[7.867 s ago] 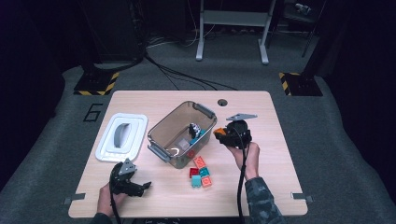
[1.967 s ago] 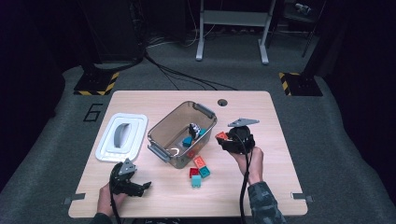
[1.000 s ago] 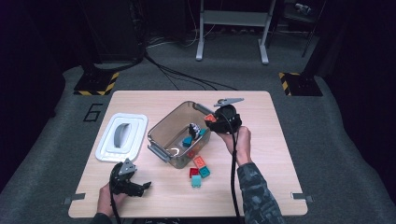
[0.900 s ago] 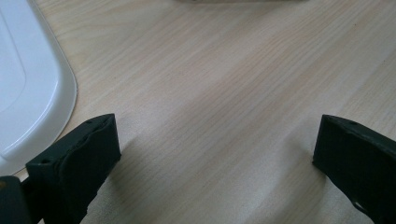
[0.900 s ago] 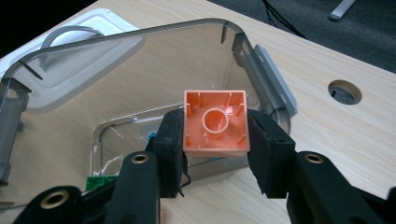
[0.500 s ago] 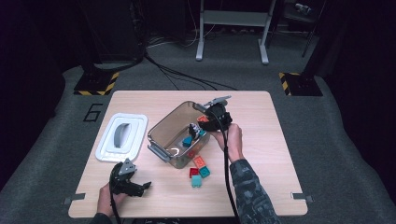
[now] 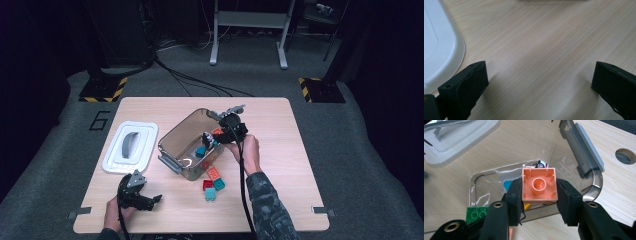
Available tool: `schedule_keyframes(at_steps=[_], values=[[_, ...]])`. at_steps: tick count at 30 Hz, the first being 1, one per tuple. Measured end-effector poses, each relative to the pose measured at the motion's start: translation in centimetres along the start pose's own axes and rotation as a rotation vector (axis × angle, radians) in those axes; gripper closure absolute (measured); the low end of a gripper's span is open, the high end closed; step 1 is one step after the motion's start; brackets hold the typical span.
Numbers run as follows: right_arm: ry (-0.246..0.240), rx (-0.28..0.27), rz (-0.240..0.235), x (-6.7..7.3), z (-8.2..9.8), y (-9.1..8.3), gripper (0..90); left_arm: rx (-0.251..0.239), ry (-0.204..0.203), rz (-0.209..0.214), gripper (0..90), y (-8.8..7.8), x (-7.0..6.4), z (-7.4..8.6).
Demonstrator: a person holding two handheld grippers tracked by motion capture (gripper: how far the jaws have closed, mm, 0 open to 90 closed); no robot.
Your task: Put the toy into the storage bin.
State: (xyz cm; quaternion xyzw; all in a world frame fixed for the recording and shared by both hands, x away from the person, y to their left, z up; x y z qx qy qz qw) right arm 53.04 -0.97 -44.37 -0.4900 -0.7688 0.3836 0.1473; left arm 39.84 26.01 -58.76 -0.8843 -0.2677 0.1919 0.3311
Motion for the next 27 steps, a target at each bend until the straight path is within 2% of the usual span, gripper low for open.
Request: schedule_keyframes(at_steps=[3, 4, 7, 9, 16, 22, 27], values=[[-0.003, 0.000, -0.002, 0.1, 0.0, -0.1, 53.8, 0.001, 0.002, 0.000, 0.4, 0.0, 0.0, 0.0], [-0.002, 0.000, 0.008, 0.2, 0.0, -0.3, 48.1, 0.001, 0.002, 0.001, 0.4, 0.0, 0.0, 0.0], [0.001, -0.005, 0.003, 0.2, 0.1, -0.7, 42.8, 0.001, 0.002, 0.000, 0.4, 0.0, 0.0, 0.0], [0.007, -0.019, -0.007, 0.1, 0.1, -1.2, 39.9, 0.001, 0.002, 0.000, 0.4, 0.0, 0.0, 0.0], [0.026, -0.051, -0.018, 0.0, 1.0, -3.7, 21.1, 0.001, 0.002, 0.000, 0.4, 0.0, 0.0, 0.0], [0.030, -0.076, -0.028, 0.4, 2.9, -5.1, 15.9, 0.000, 0.001, 0.000, 0.4, 0.0, 0.0, 0.0], [0.033, -0.069, -0.034, 0.8, 5.1, -5.1, 15.0, 0.001, 0.002, 0.000, 0.4, 0.0, 0.0, 0.0]])
Point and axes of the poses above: each handheld gripper's, and its own axes: y roughly forward along the jaws, z roughly out of its underside, x roughly to its left, the point moved 8 cm from there along y, roughly forward along the jaws, and after that the axes turned 14 degrees about z, right-handed, at the moved point
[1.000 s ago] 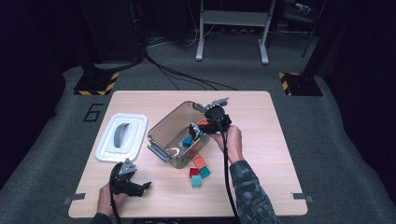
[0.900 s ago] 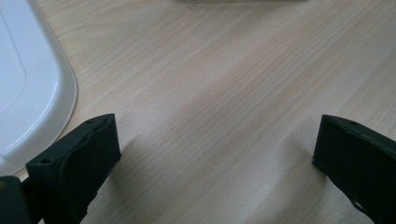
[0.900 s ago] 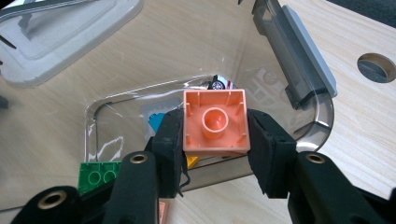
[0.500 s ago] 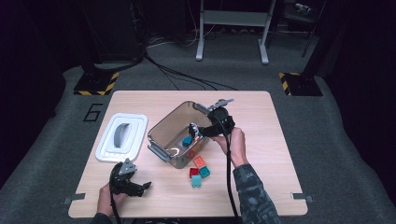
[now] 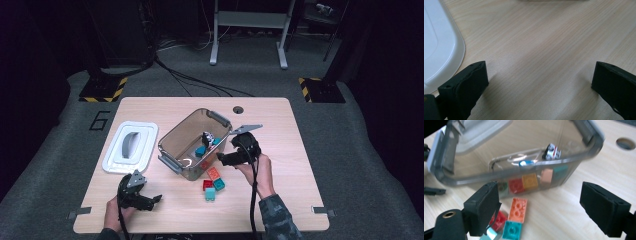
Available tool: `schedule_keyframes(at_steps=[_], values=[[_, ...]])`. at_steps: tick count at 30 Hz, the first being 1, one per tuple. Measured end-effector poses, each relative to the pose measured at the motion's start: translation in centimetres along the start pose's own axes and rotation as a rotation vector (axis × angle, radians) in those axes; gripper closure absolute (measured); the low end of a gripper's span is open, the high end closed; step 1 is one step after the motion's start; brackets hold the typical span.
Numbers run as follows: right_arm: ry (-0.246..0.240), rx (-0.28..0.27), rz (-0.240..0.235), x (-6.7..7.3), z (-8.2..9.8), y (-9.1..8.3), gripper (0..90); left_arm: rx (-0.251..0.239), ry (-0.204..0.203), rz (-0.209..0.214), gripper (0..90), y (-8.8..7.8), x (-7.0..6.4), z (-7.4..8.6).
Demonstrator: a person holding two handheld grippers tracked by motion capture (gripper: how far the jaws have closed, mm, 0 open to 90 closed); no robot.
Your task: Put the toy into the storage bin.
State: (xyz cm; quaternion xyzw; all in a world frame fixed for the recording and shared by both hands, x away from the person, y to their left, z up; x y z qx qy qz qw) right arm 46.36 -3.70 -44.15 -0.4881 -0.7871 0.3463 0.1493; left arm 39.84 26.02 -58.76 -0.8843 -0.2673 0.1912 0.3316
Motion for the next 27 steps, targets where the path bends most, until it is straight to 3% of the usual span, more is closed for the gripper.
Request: schedule_keyframes(at_steps=[7, 10, 18, 27], values=[[0.023, 0.050, -0.018, 0.8, 4.0, 1.6, 14.4, 0.000, 0.000, 0.000, 0.4, 0.0, 0.0, 0.0], [0.010, 0.069, -0.023, 1.3, 5.4, 2.4, 14.5, 0.000, 0.000, 0.000, 0.4, 0.0, 0.0, 0.0], [0.008, 0.126, -0.034, 2.9, 8.0, 4.4, 15.3, 0.000, 0.000, 0.000, 0.4, 0.0, 0.0, 0.0], [0.021, 0.150, -0.059, 3.9, 8.7, 5.6, 34.4, 0.000, 0.000, 0.000, 0.4, 0.0, 0.0, 0.0]])
Point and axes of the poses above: each handheld gripper's, and its own axes: y roughly forward along the jaws, z roughly out of its underside, x roughly to its left, the point moved 8 cm from there along y, roughly forward along the jaws, and after that the axes turned 14 degrees about z, right-handed, at the moved point
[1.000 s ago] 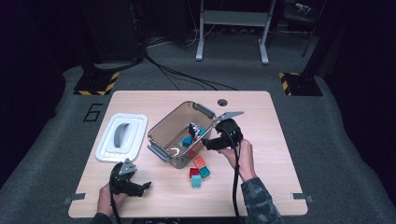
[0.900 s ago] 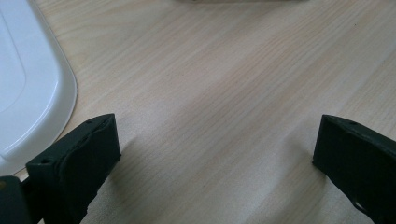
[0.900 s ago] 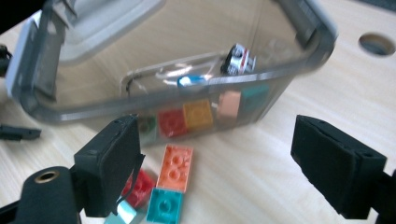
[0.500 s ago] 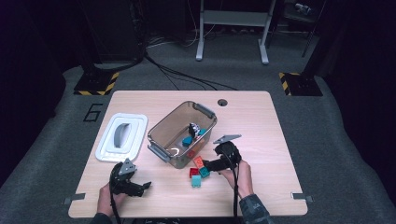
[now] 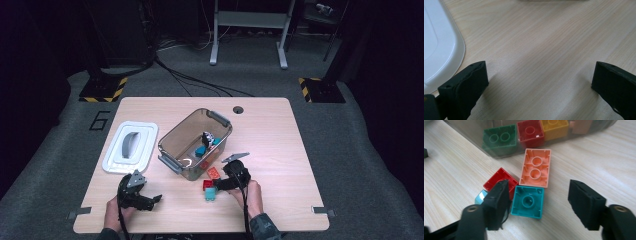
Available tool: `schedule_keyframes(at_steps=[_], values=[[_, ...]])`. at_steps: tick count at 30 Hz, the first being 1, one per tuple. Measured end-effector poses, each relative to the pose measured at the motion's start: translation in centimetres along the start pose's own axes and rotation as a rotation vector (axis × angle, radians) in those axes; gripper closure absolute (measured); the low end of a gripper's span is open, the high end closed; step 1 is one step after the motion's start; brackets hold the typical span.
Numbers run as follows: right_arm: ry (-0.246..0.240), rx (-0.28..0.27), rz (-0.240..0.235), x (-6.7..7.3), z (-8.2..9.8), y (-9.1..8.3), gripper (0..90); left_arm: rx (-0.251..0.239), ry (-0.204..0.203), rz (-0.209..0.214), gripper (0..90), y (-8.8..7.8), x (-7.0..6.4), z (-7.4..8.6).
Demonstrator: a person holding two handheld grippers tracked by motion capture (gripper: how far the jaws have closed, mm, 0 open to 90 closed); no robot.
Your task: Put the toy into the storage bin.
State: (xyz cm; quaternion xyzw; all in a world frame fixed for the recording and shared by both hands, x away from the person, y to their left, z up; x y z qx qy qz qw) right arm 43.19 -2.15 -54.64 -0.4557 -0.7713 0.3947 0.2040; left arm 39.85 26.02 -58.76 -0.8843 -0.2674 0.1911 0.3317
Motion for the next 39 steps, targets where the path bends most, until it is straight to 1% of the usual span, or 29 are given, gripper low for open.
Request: schedule_keyframes(at_steps=[1, 2, 3, 4, 6, 7, 8, 10, 11, 17, 19, 20, 21, 25, 26, 28, 32, 34, 35, 37, 39], values=[[-0.010, 0.002, 0.006, 0.0, 0.0, 0.1, 35.7, 0.000, 0.000, 0.000, 0.4, 0.0, 0.0, 0.0], [0.002, 0.002, -0.006, 0.2, 0.0, 0.2, 37.6, 0.000, 0.000, 0.000, 0.4, 0.0, 0.0, 0.0], [-0.007, 0.005, -0.005, 0.2, 0.0, 0.2, 38.5, 0.000, 0.000, 0.000, 0.4, 0.0, 0.0, 0.0], [-0.002, 0.006, -0.005, 0.4, 0.0, 0.2, 38.9, 0.000, 0.000, 0.000, 0.4, 0.0, 0.0, 0.0], [-0.007, 0.010, -0.009, 0.6, 0.0, 0.3, 41.4, 0.000, 0.000, 0.000, 0.4, 0.0, 0.0, 0.0], [-0.011, 0.017, -0.017, 0.7, 0.1, 0.3, 42.1, 0.000, 0.000, 0.000, 0.4, 0.0, 0.0, 0.0], [-0.016, 0.016, -0.008, 0.7, 0.1, 0.4, 42.6, 0.000, 0.000, 0.000, 0.4, 0.0, 0.0, 0.0], [-0.017, 0.020, -0.014, 0.8, 0.1, 0.4, 43.4, 0.000, 0.000, 0.000, 0.4, 0.0, 0.0, 0.0], [-0.020, 0.028, -0.020, 0.9, 0.3, 0.5, 45.5, 0.000, 0.000, 0.000, 0.4, 0.0, 0.0, 0.0], [-0.018, 0.050, -0.013, 0.7, 0.8, 1.0, 55.2, 0.000, 0.000, 0.000, 0.4, 0.0, 0.0, 0.0], [-0.018, 0.055, -0.023, 0.7, 0.9, 1.0, 56.1, 0.000, 0.000, 0.000, 0.4, 0.0, 0.0, 0.0], [-0.005, 0.060, -0.020, 0.6, 1.0, 0.9, 56.6, 0.000, 0.000, 0.000, 0.4, 0.0, 0.0, 0.0], [-0.020, 0.052, -0.020, 0.5, 0.9, 0.9, 57.0, 0.000, 0.000, 0.000, 0.4, 0.0, 0.0, 0.0], [-0.001, 0.058, -0.011, 0.3, 1.0, 0.8, 57.6, 0.000, 0.000, 0.000, 0.4, 0.0, 0.0, 0.0], [-0.018, 0.047, -0.013, 0.1, 1.0, 0.8, 57.8, -0.001, -0.002, 0.000, 0.4, 0.0, 0.0, 0.0], [-0.019, 0.046, -0.006, -0.1, 1.0, 0.8, 57.9, -0.001, -0.002, 0.000, 0.4, 0.0, 0.0, 0.0], [-0.008, 0.040, 0.009, -0.4, 0.9, 0.9, 58.3, 0.000, 0.000, 0.000, 0.4, 0.0, 0.0, 0.0], [0.007, 0.033, 0.000, -0.6, 0.8, 0.7, 59.0, 0.000, 0.000, 0.000, 0.4, 0.0, 0.0, 0.0], [0.007, 0.032, 0.009, -0.7, 0.8, 0.7, 59.0, 0.000, 0.000, 0.000, 0.4, 0.0, 0.0, 0.0], [0.021, 0.031, 0.000, -1.0, 0.9, 0.6, 59.0, 0.000, 0.000, 0.000, 0.4, 0.0, 0.0, 0.0], [0.025, 0.029, 0.006, -1.3, 0.9, 0.5, 59.0, 0.000, 0.000, 0.000, 0.4, 0.0, 0.0, 0.0]])
Point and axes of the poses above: each handheld gripper's, and its own axes: y roughly forward along the jaws, z roughly out of its underside, x roughly to its left, the point moved 8 cm from there along y, roughly forward along the jaws, and after that the axes turned 14 degrees about z, right-handed, at the moved point
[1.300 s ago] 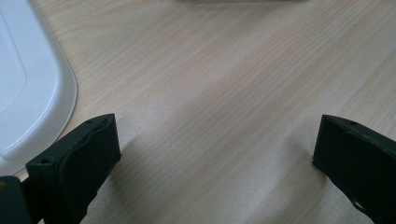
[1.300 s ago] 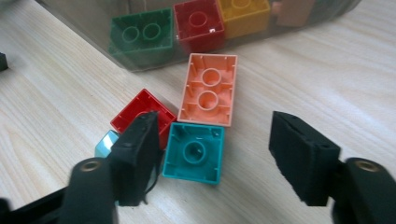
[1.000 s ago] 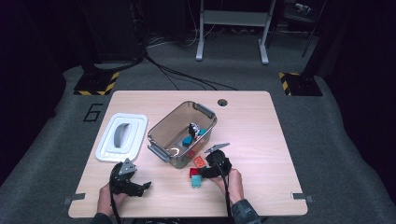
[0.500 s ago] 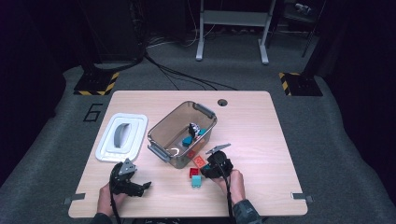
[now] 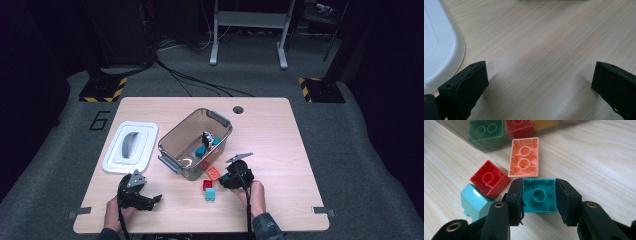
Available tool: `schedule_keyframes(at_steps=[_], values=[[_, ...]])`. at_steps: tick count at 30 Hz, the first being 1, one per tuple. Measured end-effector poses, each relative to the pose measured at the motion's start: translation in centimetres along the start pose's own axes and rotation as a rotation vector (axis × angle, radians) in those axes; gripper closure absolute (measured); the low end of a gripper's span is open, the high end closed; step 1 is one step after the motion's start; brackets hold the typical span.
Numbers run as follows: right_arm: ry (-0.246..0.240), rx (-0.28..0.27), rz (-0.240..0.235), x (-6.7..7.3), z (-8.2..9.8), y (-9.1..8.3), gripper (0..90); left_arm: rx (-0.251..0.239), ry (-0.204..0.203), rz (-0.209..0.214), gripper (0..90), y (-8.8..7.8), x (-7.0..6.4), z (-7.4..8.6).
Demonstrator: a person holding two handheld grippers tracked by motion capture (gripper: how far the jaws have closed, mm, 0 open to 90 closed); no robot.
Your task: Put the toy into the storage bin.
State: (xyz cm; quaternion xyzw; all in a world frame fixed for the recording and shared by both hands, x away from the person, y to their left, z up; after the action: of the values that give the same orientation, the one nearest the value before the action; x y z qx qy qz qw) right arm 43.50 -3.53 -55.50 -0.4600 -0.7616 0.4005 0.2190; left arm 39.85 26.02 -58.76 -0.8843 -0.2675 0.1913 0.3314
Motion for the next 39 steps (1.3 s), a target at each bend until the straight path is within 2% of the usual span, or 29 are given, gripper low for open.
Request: schedule_keyframes(at_steps=[8, 9, 11, 17, 39], values=[[0.006, -0.032, 0.014, -0.8, -0.9, -1.0, 59.0, 0.000, 0.000, 0.000, 0.4, 0.0, 0.0, 0.0], [0.018, -0.036, 0.013, -0.8, -1.2, -1.2, 59.0, 0.000, 0.000, 0.000, 0.4, 0.0, 0.0, 0.0], [0.005, -0.046, 0.016, -1.0, -1.6, -1.4, 59.0, 0.000, 0.000, 0.000, 0.4, 0.0, 0.0, 0.0], [0.017, -0.070, 0.026, -1.3, -2.9, -2.1, 59.0, 0.000, 0.000, 0.000, 0.4, 0.0, 0.0, 0.0], [0.032, -0.152, 0.092, -3.8, -7.8, -5.5, 59.0, 0.001, 0.001, 0.000, 0.4, 0.0, 0.0, 0.0]])
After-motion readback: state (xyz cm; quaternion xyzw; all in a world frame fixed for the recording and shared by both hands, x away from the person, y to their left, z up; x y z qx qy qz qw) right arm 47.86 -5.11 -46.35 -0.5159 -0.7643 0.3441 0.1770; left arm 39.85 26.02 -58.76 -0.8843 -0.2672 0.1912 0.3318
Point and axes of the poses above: each handheld gripper's, and its own axes: y roughly forward along the jaws, z roughly out of its underside, x roughly to its left, the point moved 8 cm from there along y, roughly forward along the jaws, and after that the axes turned 14 degrees about z, right-handed, at the moved point
